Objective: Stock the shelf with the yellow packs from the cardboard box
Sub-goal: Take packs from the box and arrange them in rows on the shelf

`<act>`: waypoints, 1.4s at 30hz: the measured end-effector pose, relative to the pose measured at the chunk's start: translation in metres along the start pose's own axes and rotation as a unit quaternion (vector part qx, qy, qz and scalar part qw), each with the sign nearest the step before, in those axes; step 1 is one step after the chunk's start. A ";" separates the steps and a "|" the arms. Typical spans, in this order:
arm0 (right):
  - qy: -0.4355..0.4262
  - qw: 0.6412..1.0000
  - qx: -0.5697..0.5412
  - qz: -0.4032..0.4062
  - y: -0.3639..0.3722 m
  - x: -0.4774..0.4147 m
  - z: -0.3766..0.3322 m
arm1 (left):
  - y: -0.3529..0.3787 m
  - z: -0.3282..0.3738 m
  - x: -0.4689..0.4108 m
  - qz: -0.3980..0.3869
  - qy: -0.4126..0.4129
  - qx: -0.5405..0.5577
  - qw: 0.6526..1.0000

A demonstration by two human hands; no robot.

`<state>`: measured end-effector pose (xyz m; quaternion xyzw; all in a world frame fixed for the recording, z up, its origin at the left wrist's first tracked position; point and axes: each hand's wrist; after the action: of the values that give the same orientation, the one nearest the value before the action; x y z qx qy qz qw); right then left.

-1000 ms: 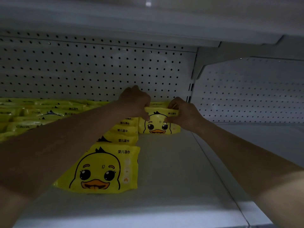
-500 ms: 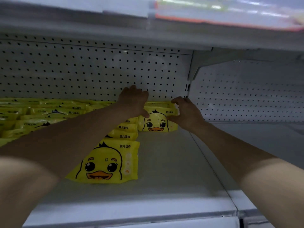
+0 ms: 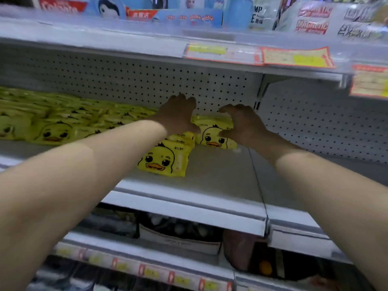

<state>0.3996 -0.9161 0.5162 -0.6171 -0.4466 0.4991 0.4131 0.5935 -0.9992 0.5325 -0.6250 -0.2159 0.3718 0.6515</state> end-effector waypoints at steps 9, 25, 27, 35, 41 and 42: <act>-0.072 0.995 -0.015 -0.059 -0.005 0.081 -0.078 | -0.011 0.012 0.164 -0.030 -0.164 -0.073 0.983; -0.324 0.932 -0.046 -0.156 0.072 0.201 -0.316 | -0.010 -0.084 0.460 -0.033 -0.396 -0.014 0.917; -0.337 0.925 -0.047 -0.167 0.084 0.213 -0.350 | -0.012 -0.104 0.491 -0.041 -0.412 -0.001 0.910; -0.349 0.915 -0.034 -0.199 0.141 0.253 -0.495 | -0.010 -0.196 0.611 -0.085 -0.438 -0.038 0.894; -0.338 0.916 -0.055 -0.209 0.181 0.262 -0.572 | -0.003 -0.265 0.674 -0.102 -0.440 -0.057 0.890; -0.334 0.917 -0.054 -0.214 0.188 0.261 -0.580 | -0.001 -0.276 0.680 -0.110 -0.440 -0.055 0.889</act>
<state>1.0243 -0.7504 0.3647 -0.3258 -0.7058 0.5511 0.3033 1.2283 -0.6667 0.3742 -0.4045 -0.5681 0.5223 0.4907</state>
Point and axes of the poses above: each hand's wrist, its own x-axis away from the middle knuckle, its own y-axis out of the palm, z = x × y, and after that the axes turned 8 degrees about -z, right-handed
